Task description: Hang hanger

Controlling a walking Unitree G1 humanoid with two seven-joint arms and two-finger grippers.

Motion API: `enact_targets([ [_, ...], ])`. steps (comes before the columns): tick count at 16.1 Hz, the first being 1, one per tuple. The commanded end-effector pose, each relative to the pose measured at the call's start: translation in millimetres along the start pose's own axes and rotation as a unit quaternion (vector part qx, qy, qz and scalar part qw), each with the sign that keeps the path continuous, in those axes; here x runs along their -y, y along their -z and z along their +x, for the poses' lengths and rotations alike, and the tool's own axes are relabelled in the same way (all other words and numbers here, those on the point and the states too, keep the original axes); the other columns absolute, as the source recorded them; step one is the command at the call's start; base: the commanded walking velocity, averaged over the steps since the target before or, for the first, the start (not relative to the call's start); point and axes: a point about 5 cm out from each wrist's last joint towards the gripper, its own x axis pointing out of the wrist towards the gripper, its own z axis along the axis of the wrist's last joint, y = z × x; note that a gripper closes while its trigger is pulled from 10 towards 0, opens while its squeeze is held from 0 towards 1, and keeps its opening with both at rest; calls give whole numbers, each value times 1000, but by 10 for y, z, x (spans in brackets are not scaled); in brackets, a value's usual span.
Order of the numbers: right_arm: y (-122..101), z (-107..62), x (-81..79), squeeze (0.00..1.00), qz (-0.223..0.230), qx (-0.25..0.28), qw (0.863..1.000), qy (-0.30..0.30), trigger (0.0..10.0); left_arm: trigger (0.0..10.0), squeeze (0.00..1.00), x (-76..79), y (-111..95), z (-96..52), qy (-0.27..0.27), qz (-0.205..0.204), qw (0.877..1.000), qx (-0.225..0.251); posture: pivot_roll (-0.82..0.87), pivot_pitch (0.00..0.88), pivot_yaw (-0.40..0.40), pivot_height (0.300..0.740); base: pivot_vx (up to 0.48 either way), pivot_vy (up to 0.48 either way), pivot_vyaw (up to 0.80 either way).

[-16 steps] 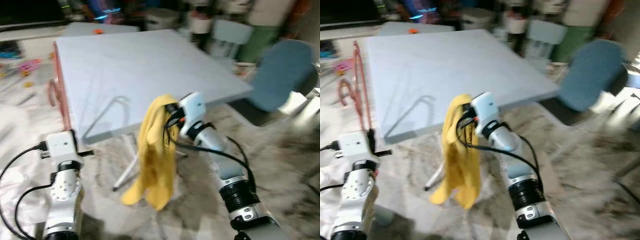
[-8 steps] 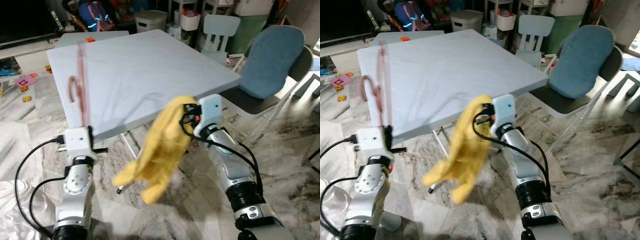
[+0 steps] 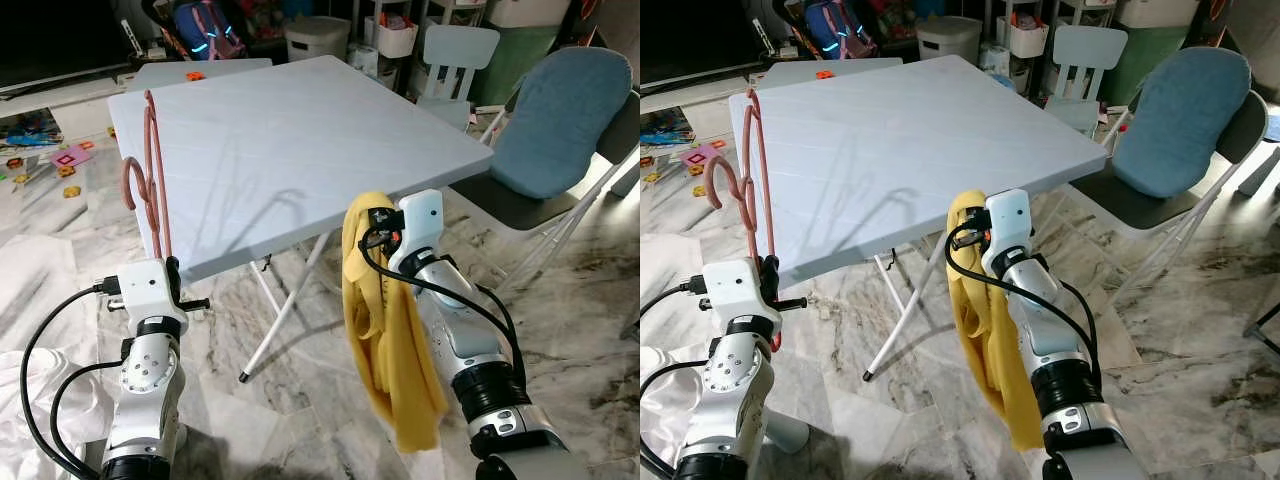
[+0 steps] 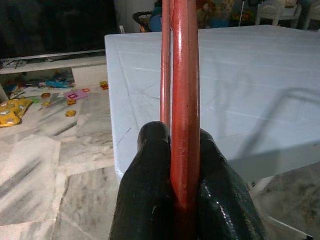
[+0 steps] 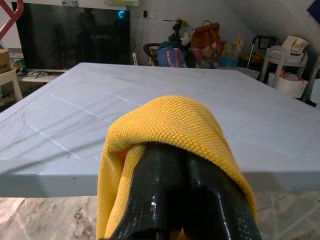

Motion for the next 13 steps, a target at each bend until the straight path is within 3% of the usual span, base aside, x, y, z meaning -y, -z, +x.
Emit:
enact_targets([
  [1, -142, 59, 30, 0, -6, 28, 1000, 0, 10000, 10000, 0, 18, -55, -6, 6, 0, 1000, 13, -72, 0, 14, 740, 311, 0, -800],
  [4, -183, 79, 47, 0, -10, 32, 999, -3, 10000, 10000, 0, 34, -67, -17, 7, -1, 1000, 15, -72, 0, 5, 740, 344, 0, -800],
  [7, -193, 84, 61, 0, -12, 33, 999, -3, 10000, 10000, 0, 91, -208, 9, 14, -14, 999, 34, -75, 0, 6, 740, 404, 0, 0],
  [11, -226, 77, 70, 0, -11, 42, 999, -7, 10000, 10000, 0, 108, -221, 11, 9, -23, 999, 31, -84, 0, 8, 740, 480, 0, 0],
  [13, -242, 82, 55, 0, -36, 44, 998, -16, 10000, 10000, 0, 105, -219, 8, 7, -25, 999, 29, -85, 0, 7, 740, 469, 0, 0],
])
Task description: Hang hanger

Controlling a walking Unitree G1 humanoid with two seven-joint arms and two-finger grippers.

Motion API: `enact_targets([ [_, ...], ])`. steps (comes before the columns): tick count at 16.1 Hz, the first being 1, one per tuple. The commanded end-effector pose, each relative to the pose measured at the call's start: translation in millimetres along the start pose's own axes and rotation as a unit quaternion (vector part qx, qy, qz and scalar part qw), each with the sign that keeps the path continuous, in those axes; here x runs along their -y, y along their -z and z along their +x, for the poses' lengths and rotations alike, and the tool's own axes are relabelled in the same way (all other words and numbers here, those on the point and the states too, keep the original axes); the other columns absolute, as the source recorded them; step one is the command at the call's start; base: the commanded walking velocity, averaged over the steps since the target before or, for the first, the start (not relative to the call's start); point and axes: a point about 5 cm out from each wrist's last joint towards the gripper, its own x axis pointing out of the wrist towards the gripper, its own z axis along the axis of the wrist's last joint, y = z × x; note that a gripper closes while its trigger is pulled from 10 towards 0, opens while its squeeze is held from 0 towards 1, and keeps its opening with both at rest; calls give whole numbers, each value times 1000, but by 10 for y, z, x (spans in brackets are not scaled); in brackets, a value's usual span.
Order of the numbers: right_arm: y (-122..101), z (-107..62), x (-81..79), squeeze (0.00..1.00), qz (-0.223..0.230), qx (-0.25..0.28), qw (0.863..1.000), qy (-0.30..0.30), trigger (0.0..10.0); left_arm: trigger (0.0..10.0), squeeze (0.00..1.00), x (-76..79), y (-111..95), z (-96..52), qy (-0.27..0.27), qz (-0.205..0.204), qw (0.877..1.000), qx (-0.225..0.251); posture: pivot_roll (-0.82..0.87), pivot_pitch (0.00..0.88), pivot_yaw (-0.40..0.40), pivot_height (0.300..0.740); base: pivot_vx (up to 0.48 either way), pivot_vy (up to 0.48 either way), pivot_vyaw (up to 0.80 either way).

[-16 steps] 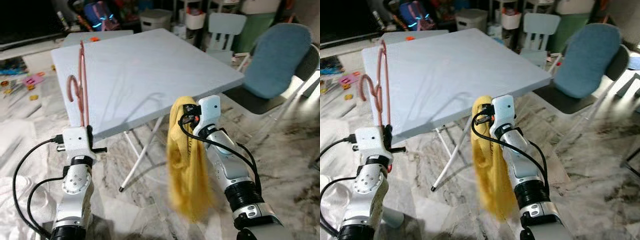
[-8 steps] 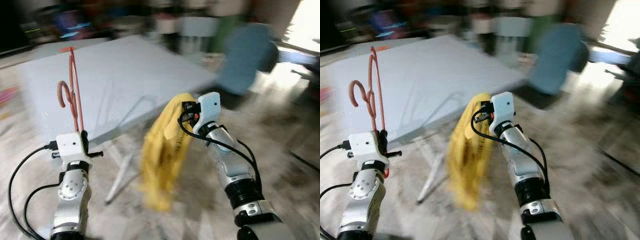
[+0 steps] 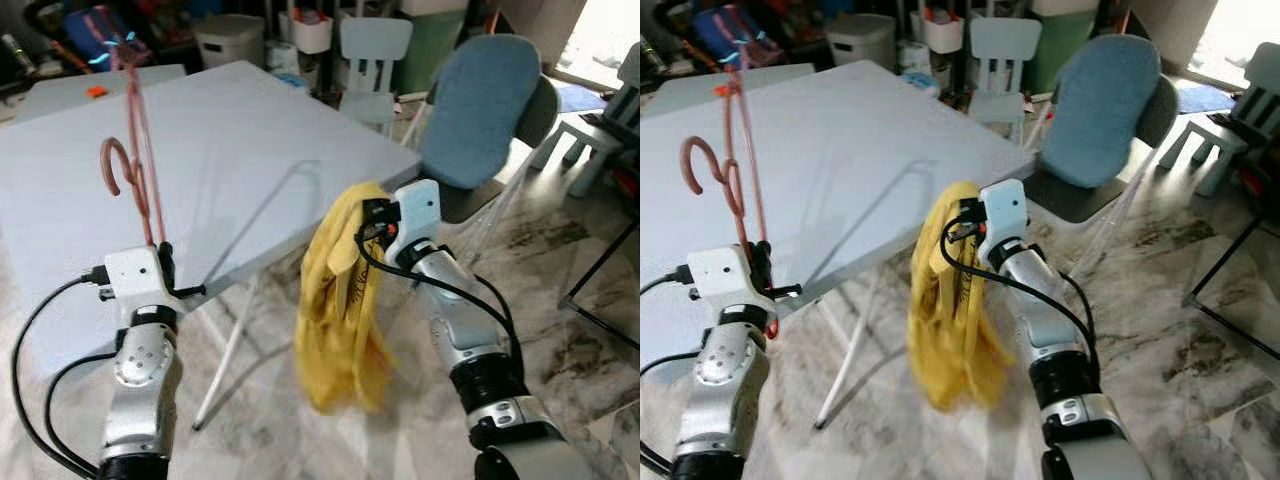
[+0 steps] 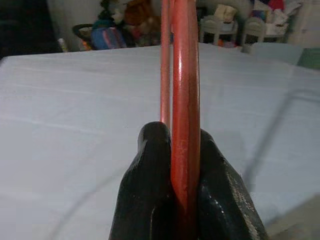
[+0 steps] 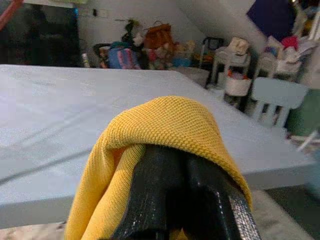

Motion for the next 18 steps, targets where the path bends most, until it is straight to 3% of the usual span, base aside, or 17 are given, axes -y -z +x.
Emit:
enact_targets([
  [1, -166, 63, 5, 0, -13, 35, 999, -5, 10000, 10000, 0, -9, -34, 8, -1, 5, 1000, 4, -84, 0, 4, 740, 469, 0, 800],
  [6, -224, 111, -7, 0, -24, 43, 999, -18, 10000, 10000, 0, -45, -10, 5, -24, 7, 1000, -7, -82, 0, -3, 740, 407, 0, 800],
  [12, -285, 156, -19, 0, -33, 54, 997, -35, 10000, 10000, 0, -20, -21, 11, -31, 13, 999, -6, -80, 0, -9, 740, 0, 0, 761],
  [18, -350, 204, 6, 0, -18, 58, 997, -43, 10000, 10000, 0, 38, 7, -12, -27, 9, 1000, -15, -81, 0, -16, 740, 0, 0, 0],
])
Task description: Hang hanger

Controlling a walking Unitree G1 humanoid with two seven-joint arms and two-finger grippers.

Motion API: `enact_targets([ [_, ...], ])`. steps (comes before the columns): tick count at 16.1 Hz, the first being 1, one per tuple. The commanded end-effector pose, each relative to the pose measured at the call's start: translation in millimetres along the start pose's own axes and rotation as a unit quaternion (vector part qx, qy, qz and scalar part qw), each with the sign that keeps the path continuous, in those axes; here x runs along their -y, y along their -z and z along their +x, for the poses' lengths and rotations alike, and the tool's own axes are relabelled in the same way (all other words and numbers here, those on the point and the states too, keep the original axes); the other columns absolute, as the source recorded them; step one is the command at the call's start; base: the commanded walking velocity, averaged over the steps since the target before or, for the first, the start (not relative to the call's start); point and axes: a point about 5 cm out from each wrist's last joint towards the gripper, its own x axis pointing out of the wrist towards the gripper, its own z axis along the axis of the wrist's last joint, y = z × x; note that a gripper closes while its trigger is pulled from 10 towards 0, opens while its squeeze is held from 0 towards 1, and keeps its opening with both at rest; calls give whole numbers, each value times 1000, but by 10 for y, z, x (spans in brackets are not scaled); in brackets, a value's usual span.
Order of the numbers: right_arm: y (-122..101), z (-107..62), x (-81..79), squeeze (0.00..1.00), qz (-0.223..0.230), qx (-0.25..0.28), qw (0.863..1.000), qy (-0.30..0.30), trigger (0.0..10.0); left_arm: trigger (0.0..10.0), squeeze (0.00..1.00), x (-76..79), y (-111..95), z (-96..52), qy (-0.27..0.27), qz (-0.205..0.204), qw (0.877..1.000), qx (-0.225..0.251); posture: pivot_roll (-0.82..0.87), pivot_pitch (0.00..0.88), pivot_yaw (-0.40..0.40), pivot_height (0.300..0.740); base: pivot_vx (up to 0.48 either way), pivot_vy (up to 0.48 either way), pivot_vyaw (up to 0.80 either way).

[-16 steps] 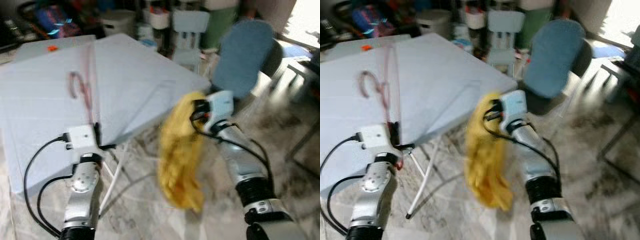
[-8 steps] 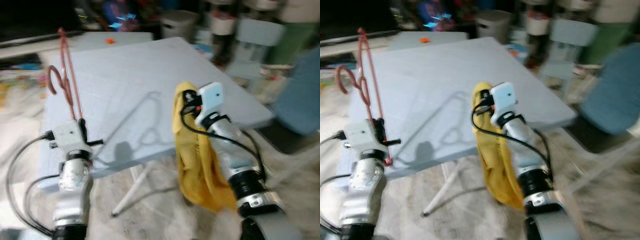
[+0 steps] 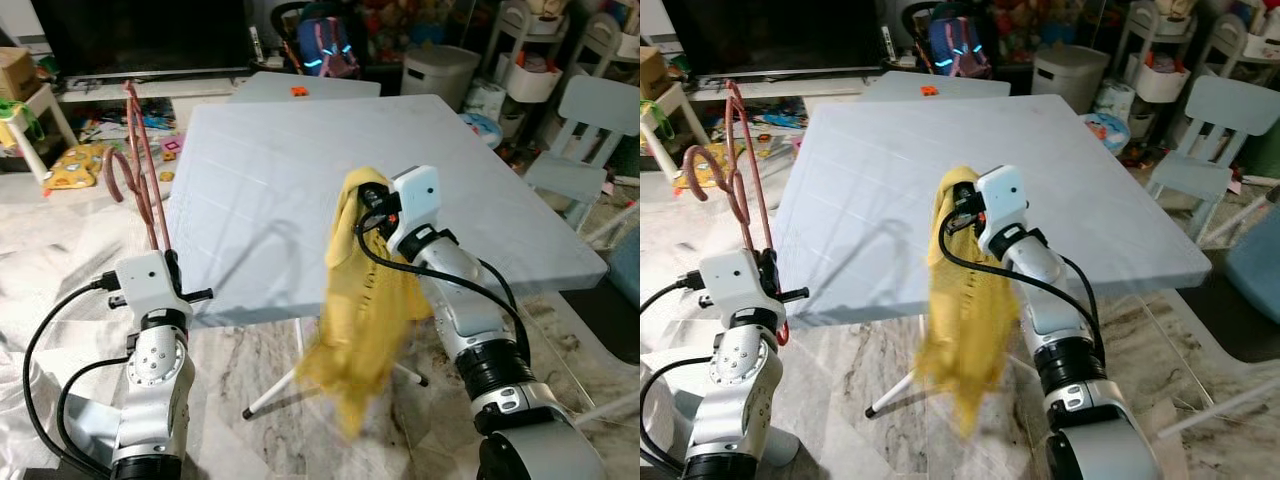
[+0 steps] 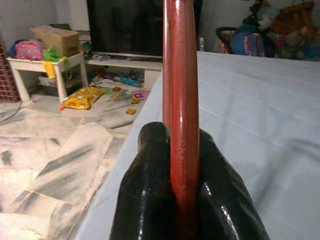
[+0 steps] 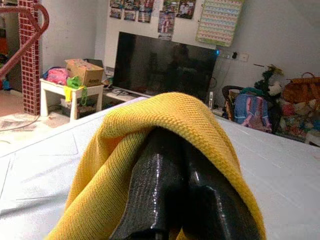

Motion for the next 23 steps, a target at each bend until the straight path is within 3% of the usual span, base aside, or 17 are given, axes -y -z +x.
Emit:
enact_targets([
  [1, -197, 127, 55, 0, -3, 27, 1000, -2, 10000, 10000, 0, 37, -8, -3, 6, 5, 1000, -2, -80, 0, -18, 740, 0, 0, 0],
  [4, -345, 298, 41, 0, -3, 38, 999, -18, 10000, 10000, 0, 53, 1, -20, 11, 4, 1000, -4, -73, 0, -29, 740, 0, 0, 0],
  [8, -783, 752, -83, 0, 19, 53, 997, -47, 10000, 10000, 0, 85, 0, -76, 14, -2, 1000, -2, -24, 0, -84, 740, 0, 0, 0],
  [11, -1030, 942, -77, 0, 4, 38, 999, -21, 10000, 10000, 0, 71, 1, -157, 6, -11, 1000, -1, 19, 0, -120, 740, 0, 0, 0],
  [14, -1373, 1018, 204, 0, -4, 26, 997, 74, 10000, 10000, 0, 32, 6, -235, -2, -13, 1000, -2, 57, 0, -152, 740, 0, 0, 0],
  [17, -1639, 910, 642, 0, 3, 32, 979, 201, 10000, 10000, 0, 47, -5, -268, -8, -16, 1000, -1, 68, 0, -175, 740, 0, 0, 0],
  [19, -1595, 812, 823, 0, -14, 23, 967, 253, 10000, 10000, 0, 59, -17, -280, -12, -17, 1000, 4, 66, 0, -177, 740, 0, 0, 0],
  [20, -1522, 794, 834, 0, -22, 13, 967, 254, 10000, 10000, 0, 64, -19, -281, -12, -15, 1000, 5, 65, 0, -175, 740, 0, 0, 0],
  [23, -736, 695, 626, 0, -101, -132, 972, 167, 10000, 10000, 0, 117, -23, -257, 1, -13, 1000, 5, 50, 0, -156, 740, 0, 0, 0],
])
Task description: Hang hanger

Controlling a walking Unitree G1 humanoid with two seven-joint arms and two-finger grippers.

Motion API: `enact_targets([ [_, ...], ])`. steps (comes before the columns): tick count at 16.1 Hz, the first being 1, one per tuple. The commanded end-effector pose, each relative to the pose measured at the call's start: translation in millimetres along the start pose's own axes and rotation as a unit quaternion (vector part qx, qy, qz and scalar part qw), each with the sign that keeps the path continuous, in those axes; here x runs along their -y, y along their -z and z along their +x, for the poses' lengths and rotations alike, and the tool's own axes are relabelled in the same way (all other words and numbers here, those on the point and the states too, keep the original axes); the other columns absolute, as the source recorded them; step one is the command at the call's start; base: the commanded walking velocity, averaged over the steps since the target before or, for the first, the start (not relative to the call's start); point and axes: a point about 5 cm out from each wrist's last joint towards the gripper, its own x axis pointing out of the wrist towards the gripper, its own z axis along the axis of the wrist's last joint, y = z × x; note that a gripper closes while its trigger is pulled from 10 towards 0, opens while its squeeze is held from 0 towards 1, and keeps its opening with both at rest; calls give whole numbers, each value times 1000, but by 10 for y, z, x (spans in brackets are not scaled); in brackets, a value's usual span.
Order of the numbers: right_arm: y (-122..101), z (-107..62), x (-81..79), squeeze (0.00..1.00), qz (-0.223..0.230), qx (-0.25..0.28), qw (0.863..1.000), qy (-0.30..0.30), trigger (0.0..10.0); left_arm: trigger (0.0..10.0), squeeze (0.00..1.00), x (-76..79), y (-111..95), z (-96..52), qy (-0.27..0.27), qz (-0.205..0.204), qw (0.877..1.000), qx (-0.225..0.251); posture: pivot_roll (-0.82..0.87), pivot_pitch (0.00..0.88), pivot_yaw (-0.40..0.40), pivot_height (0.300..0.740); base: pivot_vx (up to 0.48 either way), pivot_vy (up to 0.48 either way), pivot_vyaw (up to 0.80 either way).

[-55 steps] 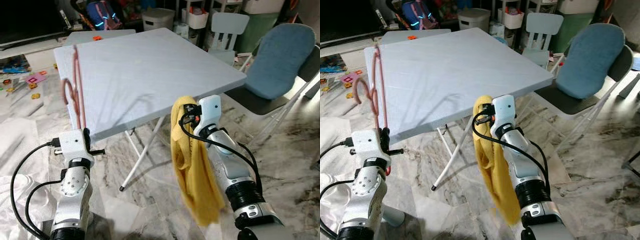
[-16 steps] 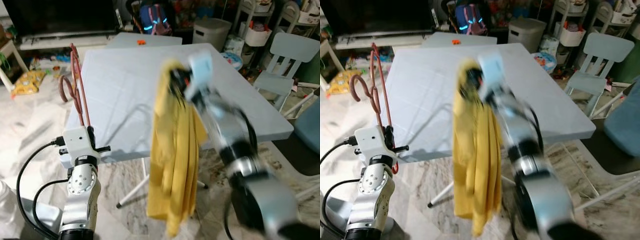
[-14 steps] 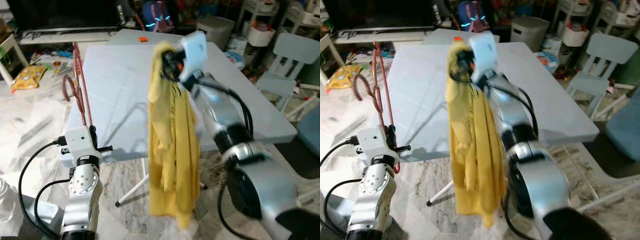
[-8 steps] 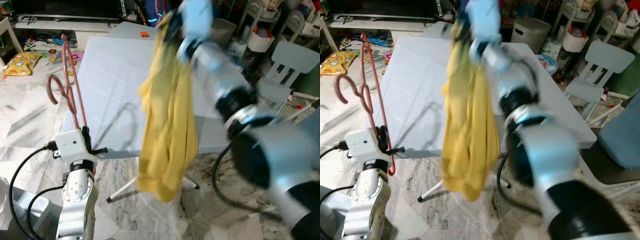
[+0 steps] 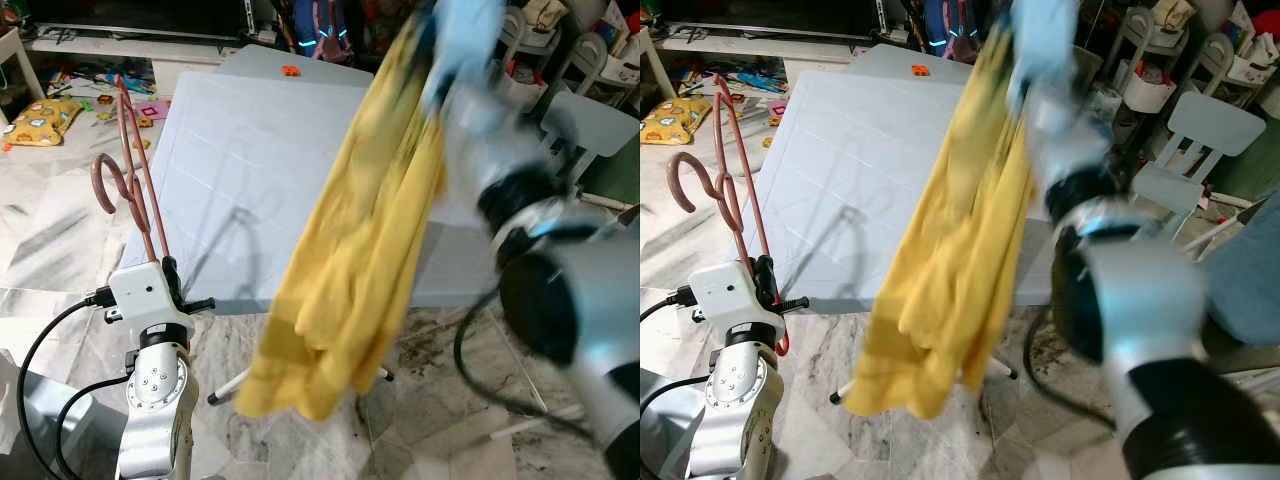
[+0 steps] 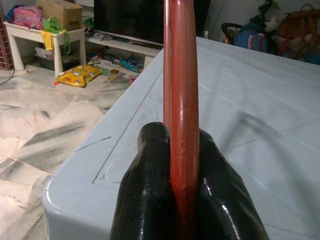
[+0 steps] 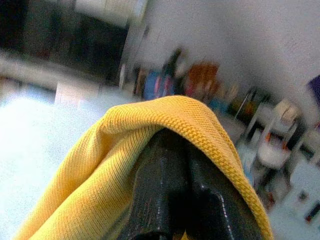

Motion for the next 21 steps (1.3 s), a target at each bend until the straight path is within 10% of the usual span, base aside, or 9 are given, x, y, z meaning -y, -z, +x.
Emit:
enact_targets([
  [1, 363, -62, -131, 0, -69, -75, 993, -53, 10000, 10000, 0, 90, 29, 7, 14, 5, 1000, -11, 48, 0, -154, 740, 0, 0, 0],
  [3, 814, -204, -225, 0, -111, -143, 977, -114, 10000, 10000, 0, 108, 36, 17, 20, 4, 1000, -13, 41, 0, -147, 740, 0, 0, 0],
  [10, 1119, -369, -377, 0, -143, -159, 950, -227, 10000, 10000, 0, 178, 51, 72, 39, 0, 999, -18, 8, 0, -118, 740, 0, 0, 0],
  [11, 1196, -412, -393, 988, -119, -171, 948, -240, 10000, 10000, 0, 193, 63, 81, 44, -1, 999, -21, -2, 0, -110, 740, 0, 0, 0],
  [21, 1303, -512, -74, 1000, 6, -139, 969, -204, 10000, 10000, 0, 176, 116, 71, 58, 3, 998, -34, -40, 0, -78, 740, 0, 0, 0],
])
